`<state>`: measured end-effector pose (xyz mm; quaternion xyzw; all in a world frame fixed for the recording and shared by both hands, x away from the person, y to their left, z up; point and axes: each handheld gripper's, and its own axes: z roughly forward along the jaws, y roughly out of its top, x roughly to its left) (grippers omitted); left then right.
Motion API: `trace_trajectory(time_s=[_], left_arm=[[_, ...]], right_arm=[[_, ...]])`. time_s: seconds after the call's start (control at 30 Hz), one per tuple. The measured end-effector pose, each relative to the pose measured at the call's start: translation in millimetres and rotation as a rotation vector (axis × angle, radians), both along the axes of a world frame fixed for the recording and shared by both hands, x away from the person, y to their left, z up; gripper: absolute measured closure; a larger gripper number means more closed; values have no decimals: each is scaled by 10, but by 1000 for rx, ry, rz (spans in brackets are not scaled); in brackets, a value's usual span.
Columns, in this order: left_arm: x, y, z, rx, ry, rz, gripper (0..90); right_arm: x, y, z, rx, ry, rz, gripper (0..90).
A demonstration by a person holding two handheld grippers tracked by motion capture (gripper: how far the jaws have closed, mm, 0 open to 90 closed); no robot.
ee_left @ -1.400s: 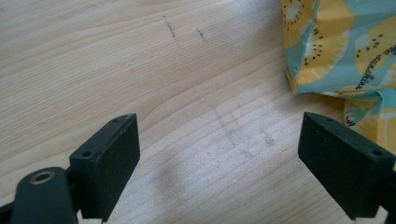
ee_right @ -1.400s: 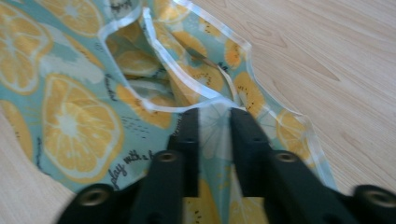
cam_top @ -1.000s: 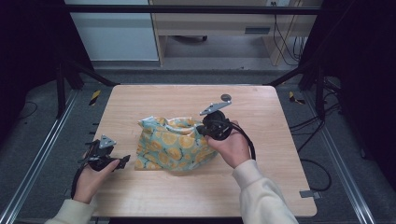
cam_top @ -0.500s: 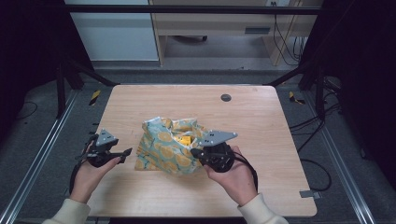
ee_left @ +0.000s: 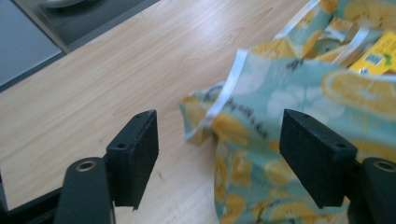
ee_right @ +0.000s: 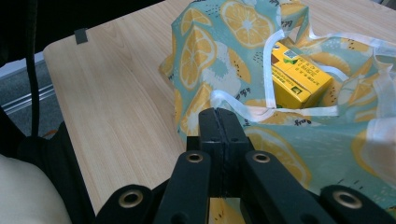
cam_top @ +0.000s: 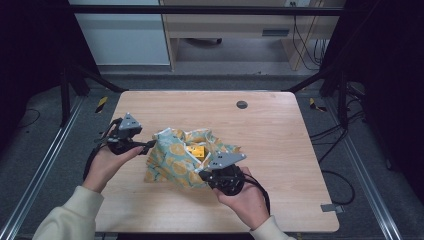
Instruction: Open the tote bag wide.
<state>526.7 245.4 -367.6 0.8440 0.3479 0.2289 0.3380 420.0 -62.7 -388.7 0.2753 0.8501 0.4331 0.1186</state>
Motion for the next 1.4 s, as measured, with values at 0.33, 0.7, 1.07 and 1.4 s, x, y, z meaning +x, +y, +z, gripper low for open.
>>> trace_trajectory(time_s=[0.33, 0.7, 1.07, 1.4], left_arm=[[330, -298, 69, 22, 57, -38, 209], [373, -324, -209, 3, 192, -118, 118], [216, -294, -366, 4, 244, -176, 122], [6, -260, -522, 66, 237, -201, 124]], right_arm=[[-11, -19, -33, -8, -11, -2, 900], [11, -62, -124, -9, 3, -10, 900], [27, -63, -144, -9, 4, -24, 898], [44, -105, -168, -16, 0, -47, 894]])
